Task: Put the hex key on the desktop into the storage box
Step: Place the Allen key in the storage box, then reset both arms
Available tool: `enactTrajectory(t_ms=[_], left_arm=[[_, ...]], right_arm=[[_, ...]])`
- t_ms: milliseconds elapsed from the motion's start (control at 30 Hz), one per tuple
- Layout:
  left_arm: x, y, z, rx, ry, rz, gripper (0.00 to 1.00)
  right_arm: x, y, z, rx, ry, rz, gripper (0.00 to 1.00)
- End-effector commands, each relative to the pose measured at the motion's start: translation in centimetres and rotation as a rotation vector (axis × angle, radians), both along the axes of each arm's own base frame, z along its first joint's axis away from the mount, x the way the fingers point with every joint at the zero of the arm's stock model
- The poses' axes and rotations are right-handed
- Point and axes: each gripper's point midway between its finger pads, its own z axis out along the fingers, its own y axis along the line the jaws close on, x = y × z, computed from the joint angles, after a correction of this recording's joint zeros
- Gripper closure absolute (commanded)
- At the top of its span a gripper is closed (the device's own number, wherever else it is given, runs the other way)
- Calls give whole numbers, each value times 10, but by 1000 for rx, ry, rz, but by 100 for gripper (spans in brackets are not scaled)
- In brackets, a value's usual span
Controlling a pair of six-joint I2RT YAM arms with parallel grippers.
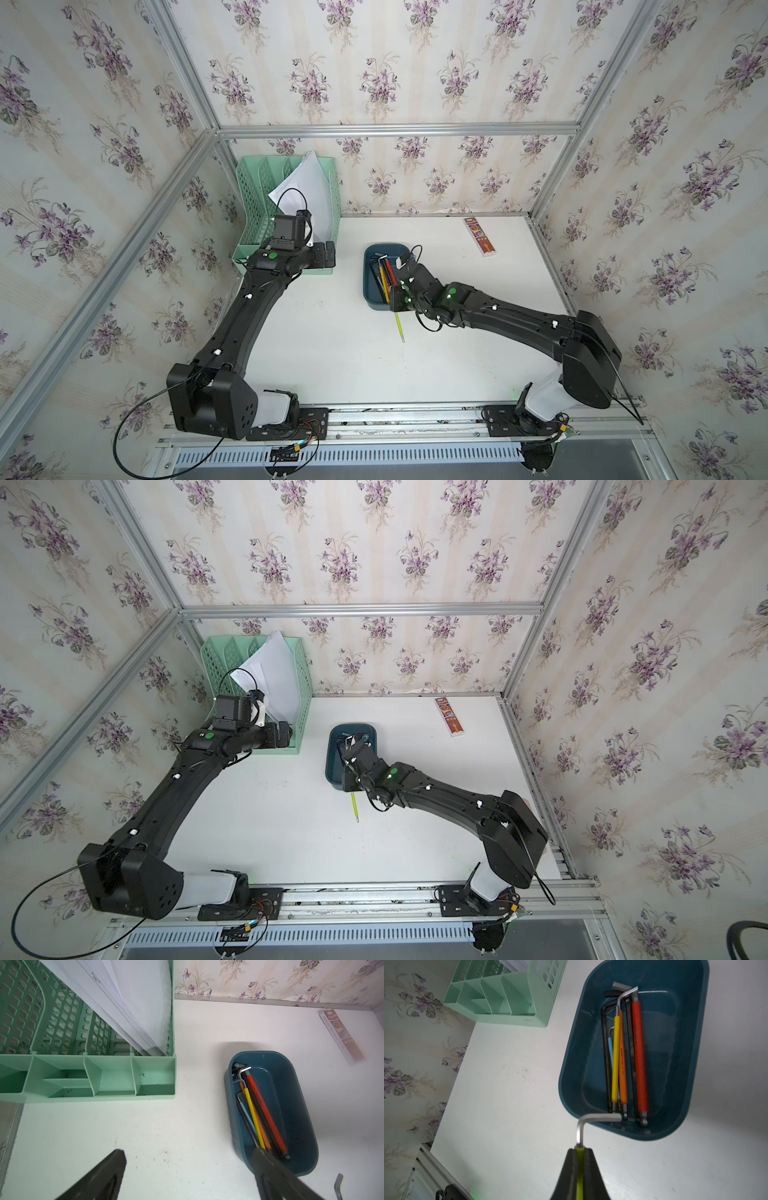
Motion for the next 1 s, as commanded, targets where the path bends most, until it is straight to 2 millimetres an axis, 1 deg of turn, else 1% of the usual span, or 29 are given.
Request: enactTrajectory(t_ms=[0,67,200,333,500,633,667,733,800,900,967], left_arm=[[2,5,8,29,-21,8,1],[0,5,12,24,-31,8,1],[-3,-3,14,-19,-49,-14,1],[-1,-10,15,-39,-46,-35,1],[-1,-9,11,-33,-29,-31,1],[-1,-7,12,-22,-38,-25,1],[-1,-6,12,-16,-40,-21,1],[-1,-4,12,-7,-42,-17,1],[-1,-5,13,-9,-44,-22,1],[-1,-8,12,-7,-61,-49,1],[-1,-9,12,-4,-76,-56,1]], right_arm=[[19,13,15,34,-24,64,100],[39,14,15,18,-27,54,100],[78,16,-4,10,10,34,100],[112,13,-20,-50,3,-17,100],[139,14,-40,-67,19,-25,100],[151,14,-59,-76,48,-24,100],[151,14,-62,-75,54,-20,98],[151,15,-67,-79,59,-17,89],[151,14,-68,-87,56,-16,72],[151,11,-64,-100,48,-19,55],[150,8,-57,-104,34,-18,50]])
